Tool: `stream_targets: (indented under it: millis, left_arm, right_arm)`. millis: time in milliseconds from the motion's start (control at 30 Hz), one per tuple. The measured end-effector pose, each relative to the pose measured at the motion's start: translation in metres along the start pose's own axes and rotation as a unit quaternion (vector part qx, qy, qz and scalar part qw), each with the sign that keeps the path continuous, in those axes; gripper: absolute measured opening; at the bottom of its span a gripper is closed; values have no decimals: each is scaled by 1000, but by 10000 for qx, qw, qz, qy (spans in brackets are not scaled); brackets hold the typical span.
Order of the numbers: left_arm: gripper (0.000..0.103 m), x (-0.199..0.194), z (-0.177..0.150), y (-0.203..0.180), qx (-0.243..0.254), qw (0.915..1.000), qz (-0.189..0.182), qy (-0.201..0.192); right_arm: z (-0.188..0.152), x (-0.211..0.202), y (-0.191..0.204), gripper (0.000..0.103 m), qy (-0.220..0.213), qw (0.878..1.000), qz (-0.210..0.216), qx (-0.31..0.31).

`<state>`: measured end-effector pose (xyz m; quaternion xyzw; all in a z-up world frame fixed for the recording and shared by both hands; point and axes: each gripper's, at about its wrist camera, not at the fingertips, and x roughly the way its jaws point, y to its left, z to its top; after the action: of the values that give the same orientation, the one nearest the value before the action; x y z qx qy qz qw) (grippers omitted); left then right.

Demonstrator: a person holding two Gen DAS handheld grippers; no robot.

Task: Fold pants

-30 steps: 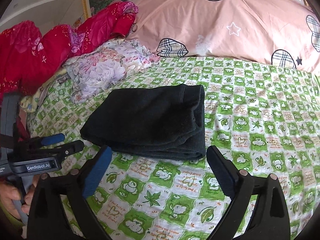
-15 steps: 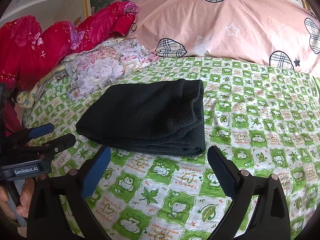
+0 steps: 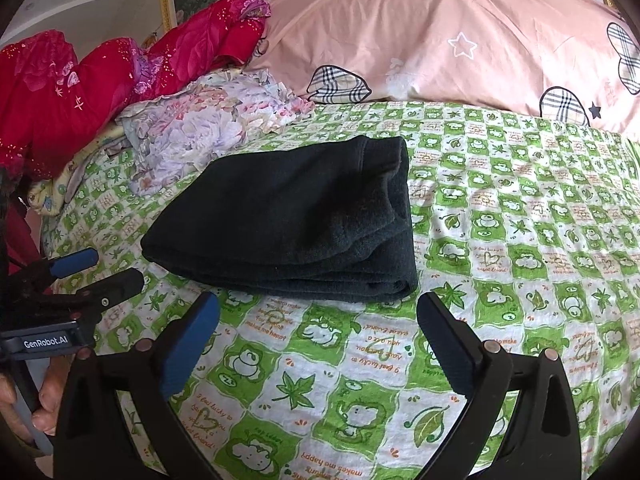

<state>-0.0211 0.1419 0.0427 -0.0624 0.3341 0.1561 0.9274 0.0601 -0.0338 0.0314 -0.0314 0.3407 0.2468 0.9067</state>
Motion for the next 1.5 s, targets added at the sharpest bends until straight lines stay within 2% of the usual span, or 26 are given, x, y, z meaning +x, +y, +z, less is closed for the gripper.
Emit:
stream_targets:
  millis: [1033,1500]
  left_arm:
    - [102,11,5,6,20,10000,19,-51]
    - [102,8,12,6,133,9996,82,-241]
  right_arm:
    - [3,15,1,99,39,9999,115,30]
    - [8,14,3,99,-48,9999,124,-84]
